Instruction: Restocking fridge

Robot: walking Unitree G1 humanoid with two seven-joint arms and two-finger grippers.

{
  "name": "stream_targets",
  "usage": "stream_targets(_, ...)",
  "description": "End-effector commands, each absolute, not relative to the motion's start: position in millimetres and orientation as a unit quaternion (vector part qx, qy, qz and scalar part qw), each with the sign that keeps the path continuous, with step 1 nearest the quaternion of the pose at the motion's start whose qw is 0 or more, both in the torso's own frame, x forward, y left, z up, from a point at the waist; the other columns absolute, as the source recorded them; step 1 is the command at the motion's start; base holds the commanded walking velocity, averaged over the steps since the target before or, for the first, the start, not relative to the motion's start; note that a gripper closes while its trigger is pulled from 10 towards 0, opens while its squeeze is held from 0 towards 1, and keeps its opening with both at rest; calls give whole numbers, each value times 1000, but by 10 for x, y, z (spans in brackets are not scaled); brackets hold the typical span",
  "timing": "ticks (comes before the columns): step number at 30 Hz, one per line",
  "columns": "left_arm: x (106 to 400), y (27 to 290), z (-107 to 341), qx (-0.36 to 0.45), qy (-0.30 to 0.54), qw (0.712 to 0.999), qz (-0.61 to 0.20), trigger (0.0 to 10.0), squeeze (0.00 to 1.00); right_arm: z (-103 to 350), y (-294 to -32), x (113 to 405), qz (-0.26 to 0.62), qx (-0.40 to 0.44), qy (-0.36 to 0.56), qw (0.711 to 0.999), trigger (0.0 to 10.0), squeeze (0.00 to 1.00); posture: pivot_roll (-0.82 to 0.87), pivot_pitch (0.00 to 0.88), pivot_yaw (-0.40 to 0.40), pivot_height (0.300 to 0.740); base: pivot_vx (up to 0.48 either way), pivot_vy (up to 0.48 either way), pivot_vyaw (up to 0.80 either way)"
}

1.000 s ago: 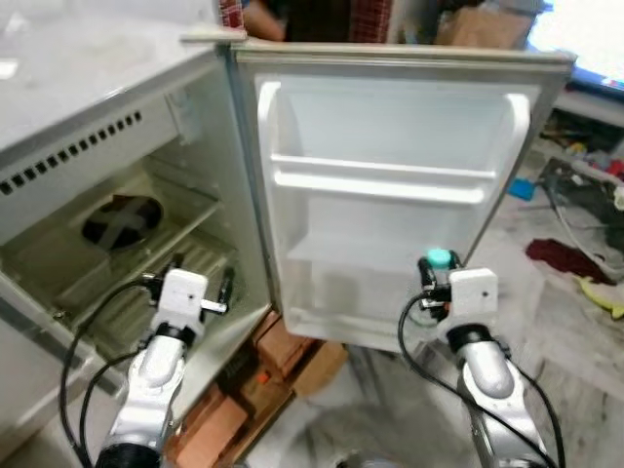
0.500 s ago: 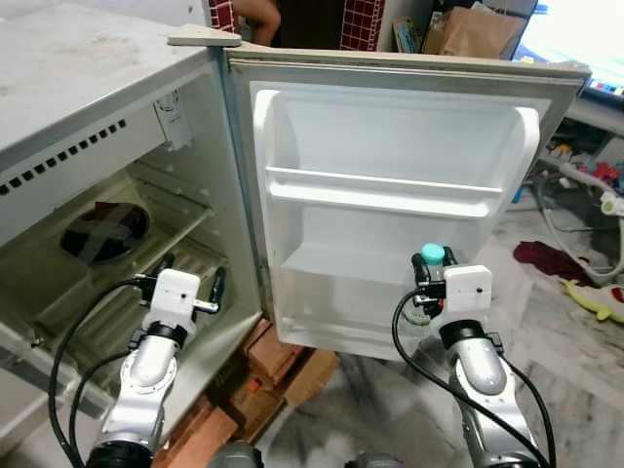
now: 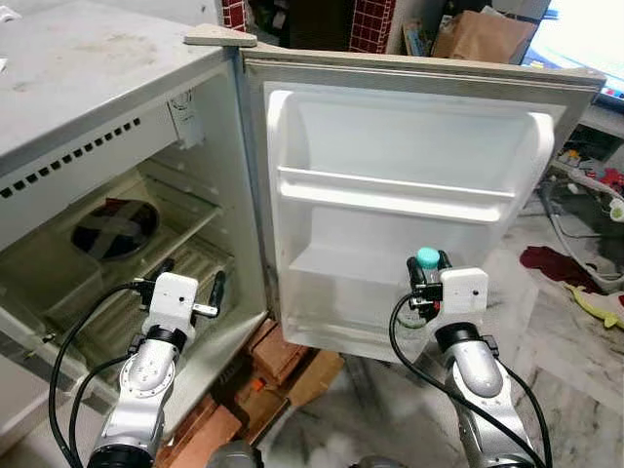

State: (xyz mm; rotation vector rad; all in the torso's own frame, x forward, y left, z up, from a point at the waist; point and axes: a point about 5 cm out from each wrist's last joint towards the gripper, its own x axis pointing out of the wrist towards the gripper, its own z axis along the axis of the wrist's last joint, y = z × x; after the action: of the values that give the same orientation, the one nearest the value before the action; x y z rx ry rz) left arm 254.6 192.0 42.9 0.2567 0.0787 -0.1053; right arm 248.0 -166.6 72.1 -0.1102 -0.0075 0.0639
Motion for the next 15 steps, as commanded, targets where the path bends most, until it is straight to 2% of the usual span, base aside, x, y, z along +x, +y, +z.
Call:
stream_targets(1,2567,1928,452,127,38,990,-49,10000,0,754,-1674,2508,27,-52,-11,998,10000,0,1,0,-25,740,0,0,0)
stream_targets(7,2558,1921,445,128,39,990,-50,10000,0,737,-1651,2496,30,-50,-8,998,10000,0,1,0,-25,731,0,0,0)
stream_targets(15,2564,1931,453,133,37,990,-40,10000,0,750,-1662,2511,28,-49,-10,998,10000,0,-6,4,-23,671,0,0,0)
